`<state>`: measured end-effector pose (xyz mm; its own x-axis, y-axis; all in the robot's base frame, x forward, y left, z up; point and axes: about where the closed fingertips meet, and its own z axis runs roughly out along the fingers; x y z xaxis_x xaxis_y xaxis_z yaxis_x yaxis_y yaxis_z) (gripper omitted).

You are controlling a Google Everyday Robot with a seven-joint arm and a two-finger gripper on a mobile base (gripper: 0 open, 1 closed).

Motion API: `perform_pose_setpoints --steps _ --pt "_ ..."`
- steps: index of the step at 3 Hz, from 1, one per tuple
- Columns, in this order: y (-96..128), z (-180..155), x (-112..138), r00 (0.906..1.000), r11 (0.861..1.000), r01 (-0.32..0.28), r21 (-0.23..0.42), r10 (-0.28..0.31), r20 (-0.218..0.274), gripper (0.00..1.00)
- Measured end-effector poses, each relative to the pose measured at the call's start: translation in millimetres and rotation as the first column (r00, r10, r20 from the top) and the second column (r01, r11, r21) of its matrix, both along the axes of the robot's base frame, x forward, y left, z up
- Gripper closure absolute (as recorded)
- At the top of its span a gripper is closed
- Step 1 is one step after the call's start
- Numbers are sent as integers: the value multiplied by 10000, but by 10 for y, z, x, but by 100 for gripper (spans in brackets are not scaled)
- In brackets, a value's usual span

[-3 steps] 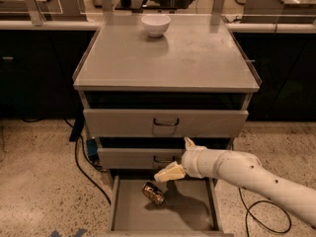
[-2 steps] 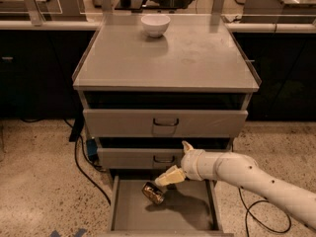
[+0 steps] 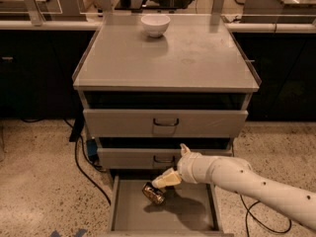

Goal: Pick orange can from bottom drawer and place on counter

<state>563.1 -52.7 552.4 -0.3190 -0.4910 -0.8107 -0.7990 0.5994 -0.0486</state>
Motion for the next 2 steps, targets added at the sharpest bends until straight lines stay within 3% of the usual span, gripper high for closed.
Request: perform_pose_setpoints --steps 1,2 --pt "212 -558 -262 9980 9986 -68 -525 35 -638 0" --pt "291 -1109 -441 9825 9977 590 -330 -639 -1751 0"
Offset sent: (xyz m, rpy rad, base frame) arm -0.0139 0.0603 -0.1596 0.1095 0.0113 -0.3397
